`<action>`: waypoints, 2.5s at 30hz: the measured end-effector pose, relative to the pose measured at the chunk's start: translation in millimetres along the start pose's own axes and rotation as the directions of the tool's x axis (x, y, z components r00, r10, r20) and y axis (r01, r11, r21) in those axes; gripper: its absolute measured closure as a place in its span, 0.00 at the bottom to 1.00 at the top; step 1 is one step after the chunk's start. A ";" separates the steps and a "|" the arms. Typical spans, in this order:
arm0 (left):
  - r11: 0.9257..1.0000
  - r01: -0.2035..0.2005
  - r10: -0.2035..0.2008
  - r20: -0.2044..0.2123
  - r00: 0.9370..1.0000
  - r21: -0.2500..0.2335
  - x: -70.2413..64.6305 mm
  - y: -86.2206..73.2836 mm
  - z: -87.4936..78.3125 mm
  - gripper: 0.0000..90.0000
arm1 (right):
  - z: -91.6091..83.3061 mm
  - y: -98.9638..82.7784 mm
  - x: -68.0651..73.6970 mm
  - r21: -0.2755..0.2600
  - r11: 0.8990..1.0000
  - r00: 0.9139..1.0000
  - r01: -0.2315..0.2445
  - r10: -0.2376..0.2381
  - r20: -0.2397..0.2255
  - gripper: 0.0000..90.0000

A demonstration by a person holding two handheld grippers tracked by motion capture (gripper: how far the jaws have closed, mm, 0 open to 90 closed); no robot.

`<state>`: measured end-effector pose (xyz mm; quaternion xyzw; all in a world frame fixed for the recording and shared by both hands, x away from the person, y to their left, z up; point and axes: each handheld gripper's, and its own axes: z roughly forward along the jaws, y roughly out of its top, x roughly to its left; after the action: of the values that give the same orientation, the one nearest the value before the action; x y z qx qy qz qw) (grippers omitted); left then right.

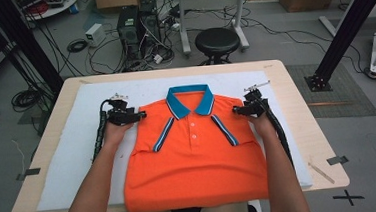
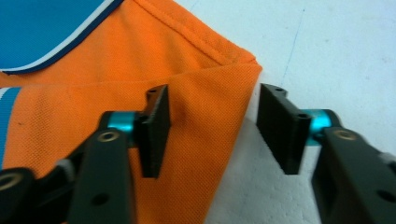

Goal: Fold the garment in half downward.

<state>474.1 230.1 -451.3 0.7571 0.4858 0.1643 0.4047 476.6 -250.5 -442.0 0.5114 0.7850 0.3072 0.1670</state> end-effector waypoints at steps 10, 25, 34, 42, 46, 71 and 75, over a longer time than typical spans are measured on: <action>1.000 -0.014 0.014 -0.029 0.999 0.007 -15.4 2.5 1.4 0.93 | -2.2 1.8 7.7 -0.012 0.999 0.999 0.042 -0.041 0.015 0.96; 0.978 0.040 -0.018 0.110 0.994 -0.203 -18.5 18.3 -37.2 0.94 | -40.1 6.2 9.2 -0.176 0.983 0.999 0.050 -0.050 0.006 0.97; 0.963 0.013 0.035 0.173 0.984 -0.269 -32.3 3.5 -70.1 0.94 | -69.5 -12.9 13.4 -0.231 0.972 0.997 0.039 -0.055 -0.061 0.97; 0.952 -0.017 0.088 0.219 0.972 -0.305 -48.2 -25.0 -96.9 0.94 | -92.8 -43.1 23.1 -0.269 0.961 0.991 0.063 -0.093 -0.101 0.97; 0.942 -0.021 0.105 0.235 0.966 -0.334 -58.5 -38.6 -108.5 0.94 | -101.5 -57.9 30.5 -0.282 0.957 0.987 0.064 -0.103 -0.126 0.97; 0.940 -0.117 0.212 0.278 0.937 -0.321 -90.7 -117.6 -161.7 0.94 | -148.0 -143.0 52.3 -0.317 0.941 0.967 0.120 -0.183 -0.177 0.97; 0.938 -0.131 0.226 0.279 0.933 -0.321 -95.8 -124.9 -169.5 0.94 | -157.4 -155.0 56.2 -0.326 0.938 0.966 0.114 -0.181 -0.184 0.97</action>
<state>244.6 248.7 -429.2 0.7454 0.3140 0.1502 0.5686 253.6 -293.3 -421.4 0.3823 0.7759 0.4668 0.1844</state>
